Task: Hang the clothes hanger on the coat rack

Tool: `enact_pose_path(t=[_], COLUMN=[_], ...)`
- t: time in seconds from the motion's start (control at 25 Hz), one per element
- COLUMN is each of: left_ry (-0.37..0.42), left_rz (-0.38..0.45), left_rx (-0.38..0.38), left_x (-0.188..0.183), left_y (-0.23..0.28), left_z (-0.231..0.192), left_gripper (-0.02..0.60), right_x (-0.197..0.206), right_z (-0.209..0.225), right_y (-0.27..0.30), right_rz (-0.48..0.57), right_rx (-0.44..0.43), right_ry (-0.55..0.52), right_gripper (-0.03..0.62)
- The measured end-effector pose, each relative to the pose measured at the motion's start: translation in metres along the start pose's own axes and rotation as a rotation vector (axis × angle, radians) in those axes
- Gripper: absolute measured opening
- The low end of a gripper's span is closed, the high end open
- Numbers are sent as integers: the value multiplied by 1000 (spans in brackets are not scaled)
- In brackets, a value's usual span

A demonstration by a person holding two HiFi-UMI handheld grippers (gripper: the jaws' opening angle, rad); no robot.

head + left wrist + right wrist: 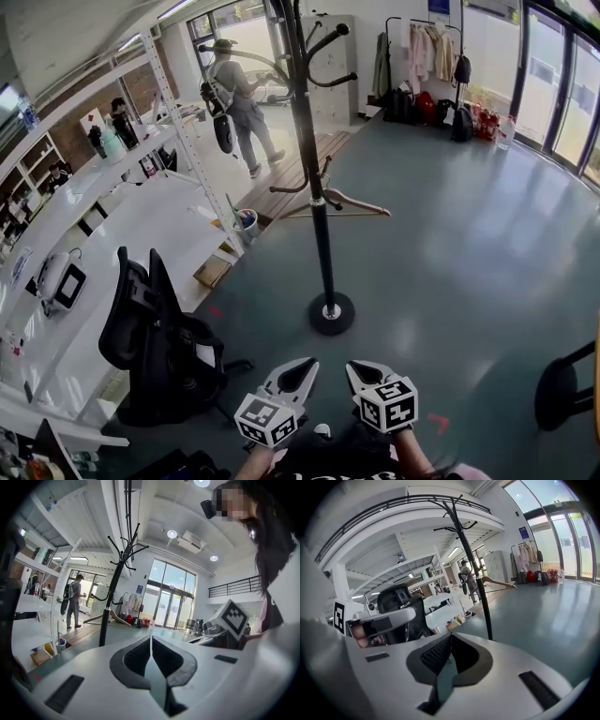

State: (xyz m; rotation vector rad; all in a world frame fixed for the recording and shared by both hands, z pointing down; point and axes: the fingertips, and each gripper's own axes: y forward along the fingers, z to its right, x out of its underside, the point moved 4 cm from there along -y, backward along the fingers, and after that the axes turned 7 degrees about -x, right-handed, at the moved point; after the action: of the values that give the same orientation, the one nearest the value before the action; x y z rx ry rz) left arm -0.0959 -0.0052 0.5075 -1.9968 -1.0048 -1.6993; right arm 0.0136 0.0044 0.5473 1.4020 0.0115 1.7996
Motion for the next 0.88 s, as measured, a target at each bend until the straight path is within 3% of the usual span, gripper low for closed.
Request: enact_pose_path(t=[0.44, 0.88], left_ry=[-22, -39], left_rz=[-30, -9], left_rx=[71, 112], left_x=[17, 16], left_y=[-61, -65], left_z=[-31, -21], left_gripper=[0, 0], right_x=[34, 45], right_z=[-75, -90], right_y=[18, 6], right_rz=[-17, -47], right_rx=[51, 74], right_ry=[15, -6], right_gripper=[11, 11])
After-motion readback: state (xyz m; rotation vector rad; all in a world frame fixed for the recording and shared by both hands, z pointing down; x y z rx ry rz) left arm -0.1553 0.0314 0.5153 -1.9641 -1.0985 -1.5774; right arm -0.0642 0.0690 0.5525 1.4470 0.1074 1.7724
